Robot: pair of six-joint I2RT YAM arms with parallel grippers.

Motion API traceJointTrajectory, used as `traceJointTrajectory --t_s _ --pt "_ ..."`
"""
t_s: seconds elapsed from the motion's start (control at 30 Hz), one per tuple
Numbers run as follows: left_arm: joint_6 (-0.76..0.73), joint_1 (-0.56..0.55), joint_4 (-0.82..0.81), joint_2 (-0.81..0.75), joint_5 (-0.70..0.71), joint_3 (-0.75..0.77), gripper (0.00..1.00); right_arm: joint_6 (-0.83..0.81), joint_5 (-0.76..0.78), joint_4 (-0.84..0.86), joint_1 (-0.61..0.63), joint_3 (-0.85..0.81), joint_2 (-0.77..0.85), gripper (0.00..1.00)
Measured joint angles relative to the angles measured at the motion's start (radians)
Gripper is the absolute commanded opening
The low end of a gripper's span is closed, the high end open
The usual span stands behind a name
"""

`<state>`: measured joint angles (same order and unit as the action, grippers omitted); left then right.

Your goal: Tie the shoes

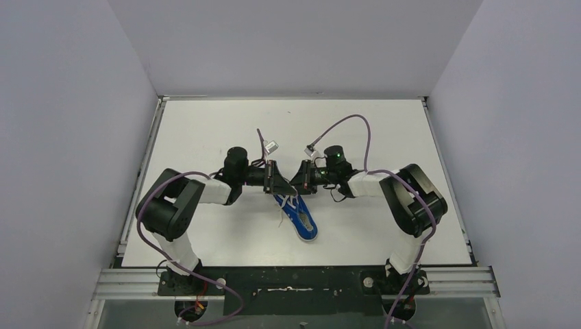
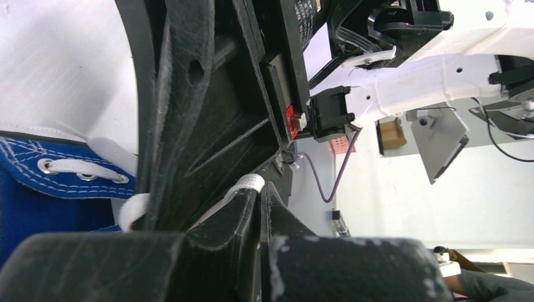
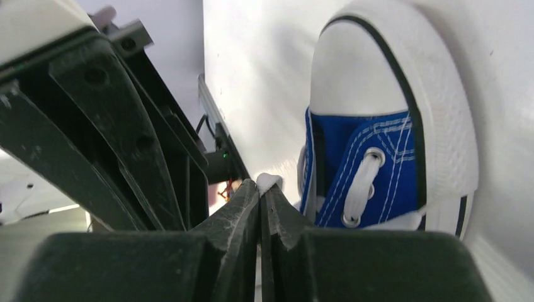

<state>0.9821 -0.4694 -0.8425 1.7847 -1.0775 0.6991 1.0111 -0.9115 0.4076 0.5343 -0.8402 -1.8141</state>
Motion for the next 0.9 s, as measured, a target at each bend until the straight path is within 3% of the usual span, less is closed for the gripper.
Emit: traceJointTrajectory --t_s 0.37,0.57,0.7,0.9 --pt "-0.228 0.005 0.368 -0.117 0.06 0.034 0.09 0.013 -0.16 0.071 -0.014 0.059 0.0 0.03" --pt "-0.367 0.006 0.562 -0.151 0.107 0.101 0.2 0.03 -0.194 0.116 -0.025 0.071 0.0 0.01" --pt "-0.426 0.006 0.642 -0.172 0.131 0.127 0.26 0.052 -0.205 0.139 -0.026 0.079 0.0 0.0" --pt "-0.485 0.003 0.711 -0.18 0.15 0.156 0.27 0.132 -0.222 0.256 -0.039 0.093 -0.036 0.0"
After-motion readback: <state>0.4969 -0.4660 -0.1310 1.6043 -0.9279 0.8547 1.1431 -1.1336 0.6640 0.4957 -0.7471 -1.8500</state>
